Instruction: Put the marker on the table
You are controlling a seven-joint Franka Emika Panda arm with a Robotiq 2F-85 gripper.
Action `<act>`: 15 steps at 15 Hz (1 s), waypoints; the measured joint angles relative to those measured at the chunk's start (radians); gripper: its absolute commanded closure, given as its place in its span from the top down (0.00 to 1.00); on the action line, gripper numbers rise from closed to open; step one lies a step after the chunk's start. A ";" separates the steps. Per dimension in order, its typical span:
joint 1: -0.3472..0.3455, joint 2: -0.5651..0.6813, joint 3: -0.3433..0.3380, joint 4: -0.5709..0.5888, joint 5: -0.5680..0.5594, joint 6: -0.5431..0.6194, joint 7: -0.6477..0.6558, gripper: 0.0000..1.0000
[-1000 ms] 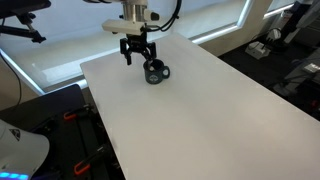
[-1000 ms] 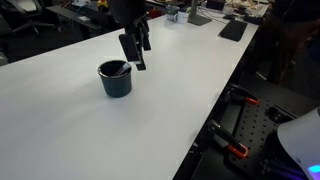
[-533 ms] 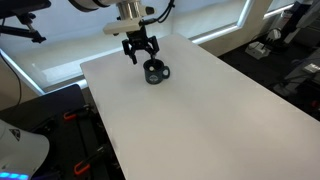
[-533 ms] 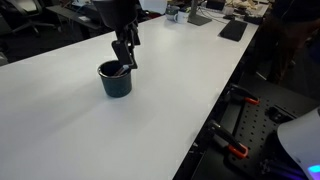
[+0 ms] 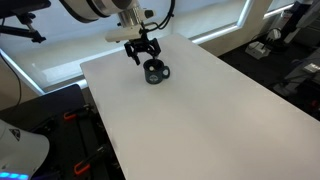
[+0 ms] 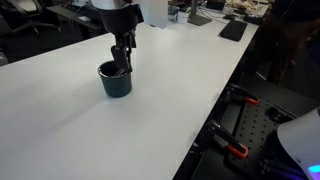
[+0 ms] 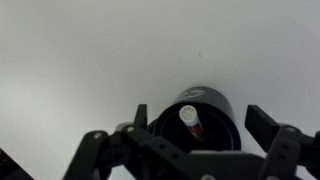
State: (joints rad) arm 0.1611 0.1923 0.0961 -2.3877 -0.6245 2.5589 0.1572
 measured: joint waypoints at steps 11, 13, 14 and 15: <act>-0.009 0.052 -0.073 -0.033 -0.065 0.221 -0.026 1.00; -0.009 0.063 -0.070 -0.033 -0.065 0.257 -0.049 1.00; -0.009 0.069 -0.068 -0.033 -0.065 0.272 -0.057 0.75; -0.009 0.073 -0.068 -0.033 -0.065 0.287 -0.059 0.72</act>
State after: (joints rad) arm 0.1525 0.2648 0.0284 -2.4208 -0.6899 2.8454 0.0979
